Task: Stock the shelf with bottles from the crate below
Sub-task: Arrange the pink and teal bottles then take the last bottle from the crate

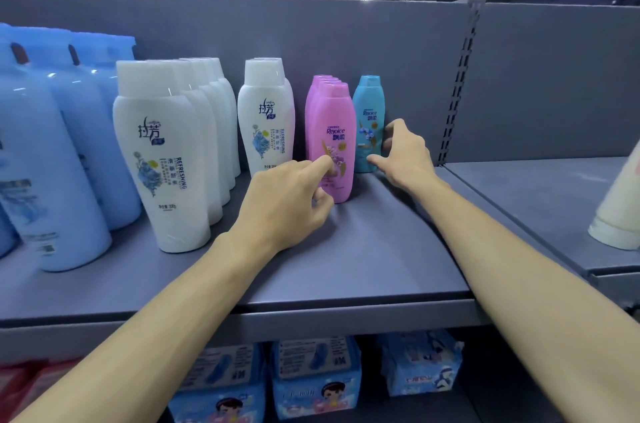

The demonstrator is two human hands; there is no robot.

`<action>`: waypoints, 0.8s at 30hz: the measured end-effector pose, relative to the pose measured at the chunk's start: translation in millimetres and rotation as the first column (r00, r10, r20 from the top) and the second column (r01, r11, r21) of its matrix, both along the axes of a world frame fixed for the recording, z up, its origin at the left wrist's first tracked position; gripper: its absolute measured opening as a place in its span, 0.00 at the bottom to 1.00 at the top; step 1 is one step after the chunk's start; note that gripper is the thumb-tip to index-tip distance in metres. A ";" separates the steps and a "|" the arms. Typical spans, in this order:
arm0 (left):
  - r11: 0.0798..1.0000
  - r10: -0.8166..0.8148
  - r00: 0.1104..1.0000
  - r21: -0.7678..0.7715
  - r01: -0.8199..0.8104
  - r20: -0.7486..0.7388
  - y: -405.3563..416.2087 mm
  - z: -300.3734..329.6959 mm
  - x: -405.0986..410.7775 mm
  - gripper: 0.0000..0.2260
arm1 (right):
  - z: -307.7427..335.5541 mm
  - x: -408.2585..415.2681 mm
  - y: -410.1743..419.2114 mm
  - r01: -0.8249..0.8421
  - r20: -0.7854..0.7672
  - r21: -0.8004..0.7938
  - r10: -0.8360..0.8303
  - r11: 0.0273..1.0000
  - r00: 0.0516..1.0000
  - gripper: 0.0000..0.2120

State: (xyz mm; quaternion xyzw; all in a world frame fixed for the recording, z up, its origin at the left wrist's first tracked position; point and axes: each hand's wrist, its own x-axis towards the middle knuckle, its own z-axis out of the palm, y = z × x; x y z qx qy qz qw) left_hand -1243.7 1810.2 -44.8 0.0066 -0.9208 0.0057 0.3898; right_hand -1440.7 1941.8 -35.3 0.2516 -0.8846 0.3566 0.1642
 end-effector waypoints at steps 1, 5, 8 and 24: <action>1.000 -0.002 1.000 0.001 0.002 0.004 0.1 -0.2 0.4 0.11 | -0.3 0.9 0.3 0.001 0.002 0.000 -0.001 1.000 1.000 0.23; 1.000 0.000 1.000 -0.003 0.000 0.024 -0.3 -0.4 2.2 0.13 | -0.6 5.5 0.6 0.012 0.006 -0.003 -0.012 1.000 1.000 0.22; 0.999 0.029 0.999 -0.027 -0.028 0.040 -1.2 -0.8 2.3 0.11 | -0.9 8.1 -0.3 0.022 0.017 0.004 -0.022 1.000 1.000 0.22; 0.998 -0.041 0.999 0.039 0.042 -0.031 37.1 12.8 76.7 0.08 | 15.6 155.2 48.1 -0.121 -0.281 0.092 0.142 0.988 0.949 0.13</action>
